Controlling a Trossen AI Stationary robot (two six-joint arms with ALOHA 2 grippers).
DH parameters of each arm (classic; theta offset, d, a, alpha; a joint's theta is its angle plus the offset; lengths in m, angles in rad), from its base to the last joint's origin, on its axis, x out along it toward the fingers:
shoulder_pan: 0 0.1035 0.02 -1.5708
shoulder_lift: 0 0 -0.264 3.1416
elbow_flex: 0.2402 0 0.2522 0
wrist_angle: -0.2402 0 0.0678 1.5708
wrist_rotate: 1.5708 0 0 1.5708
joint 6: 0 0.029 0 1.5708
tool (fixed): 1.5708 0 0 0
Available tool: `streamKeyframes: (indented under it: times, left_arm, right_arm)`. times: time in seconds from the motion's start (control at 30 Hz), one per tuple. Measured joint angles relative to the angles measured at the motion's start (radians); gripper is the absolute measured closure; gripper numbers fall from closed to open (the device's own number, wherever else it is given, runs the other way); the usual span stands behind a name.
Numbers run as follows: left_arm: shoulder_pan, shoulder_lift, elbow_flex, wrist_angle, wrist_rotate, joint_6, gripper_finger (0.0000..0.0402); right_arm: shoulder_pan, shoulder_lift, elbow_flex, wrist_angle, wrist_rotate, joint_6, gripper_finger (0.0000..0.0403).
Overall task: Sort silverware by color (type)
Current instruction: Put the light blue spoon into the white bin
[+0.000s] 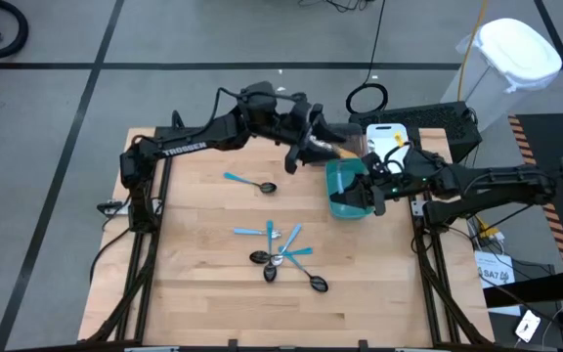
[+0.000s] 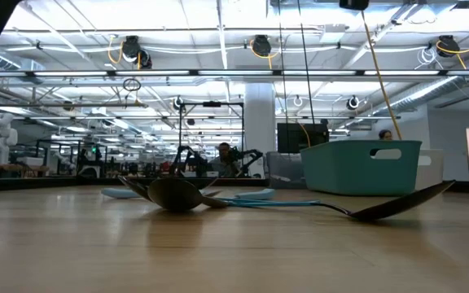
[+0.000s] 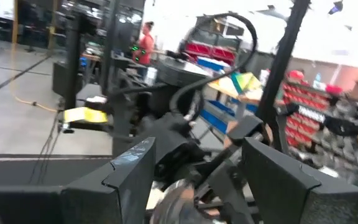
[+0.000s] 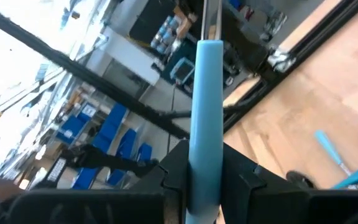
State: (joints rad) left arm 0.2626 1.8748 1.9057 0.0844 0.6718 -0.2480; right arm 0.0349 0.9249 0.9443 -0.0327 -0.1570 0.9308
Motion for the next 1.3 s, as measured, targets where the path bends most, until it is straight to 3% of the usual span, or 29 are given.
streamKeyframes:
  times: [0.5,0.7,1.1,1.3]
  left_arm:
    - [-0.018,0.001,0.000,-0.050,0.077,0.022,0.0165]
    - [-0.002,0.001,0.000,-0.117,0.090,0.048,0.0169]
    - [0.004,0.001,0.000,-0.138,0.121,0.085,0.0287]
    - [-0.009,0.001,0.000,-0.137,0.121,0.086,0.0309]
  right_arm:
    - [0.000,0.016,0.000,0.007,-0.163,0.057,0.0351]
    - [0.000,0.003,0.000,0.007,-0.166,0.075,0.0351]
    - [0.000,-0.017,0.000,0.006,-0.165,0.079,0.0351]
    - [0.000,-0.016,0.000,0.003,-0.167,0.075,0.0351]
